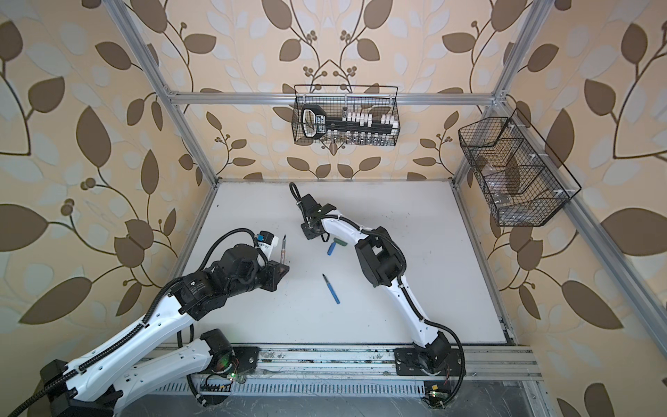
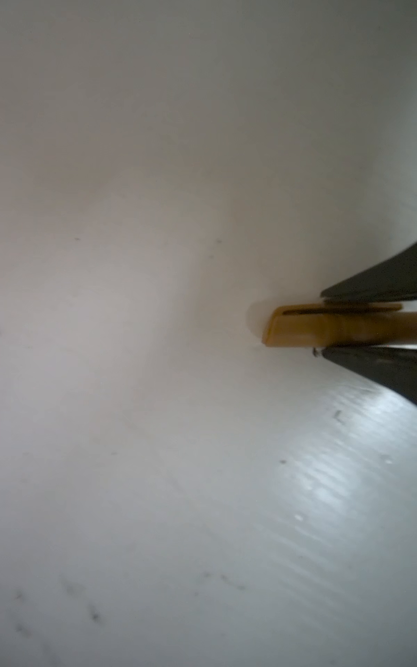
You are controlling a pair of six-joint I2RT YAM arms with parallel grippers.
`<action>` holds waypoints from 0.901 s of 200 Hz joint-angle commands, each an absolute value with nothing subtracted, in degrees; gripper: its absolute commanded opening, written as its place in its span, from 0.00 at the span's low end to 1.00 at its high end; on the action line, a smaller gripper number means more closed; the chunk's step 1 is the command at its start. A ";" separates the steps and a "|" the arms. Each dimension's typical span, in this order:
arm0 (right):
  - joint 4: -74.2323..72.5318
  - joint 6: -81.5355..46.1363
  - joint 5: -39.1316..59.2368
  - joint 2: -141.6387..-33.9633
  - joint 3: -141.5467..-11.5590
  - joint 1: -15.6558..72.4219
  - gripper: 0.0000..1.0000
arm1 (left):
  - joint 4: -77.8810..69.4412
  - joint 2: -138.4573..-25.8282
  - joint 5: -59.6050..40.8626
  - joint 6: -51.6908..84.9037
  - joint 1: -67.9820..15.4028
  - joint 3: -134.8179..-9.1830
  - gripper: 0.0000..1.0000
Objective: Insert the pens into the pen caps
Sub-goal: 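Close the right gripper on the tan cap while the left gripper holds the pen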
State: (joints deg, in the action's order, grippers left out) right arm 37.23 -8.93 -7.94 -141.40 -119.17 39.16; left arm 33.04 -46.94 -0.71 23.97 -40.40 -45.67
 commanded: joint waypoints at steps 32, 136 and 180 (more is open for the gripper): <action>36.55 -11.58 -7.86 -128.93 -97.56 42.63 0.20 | 33.40 -45.53 1.26 22.61 -39.99 -46.34 0.10; 34.90 -18.09 -8.35 -105.41 -77.64 46.58 0.39 | 32.37 -49.32 -2.91 22.65 -39.99 -46.73 0.09; 35.08 -16.85 -4.72 -107.59 -78.61 46.17 0.35 | 31.90 -50.13 -4.02 23.00 -40.03 -46.80 0.09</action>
State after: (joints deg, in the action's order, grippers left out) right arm 33.91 -17.37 -7.81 -105.12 -77.14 46.48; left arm 32.95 -50.50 -2.59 23.99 -40.40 -45.67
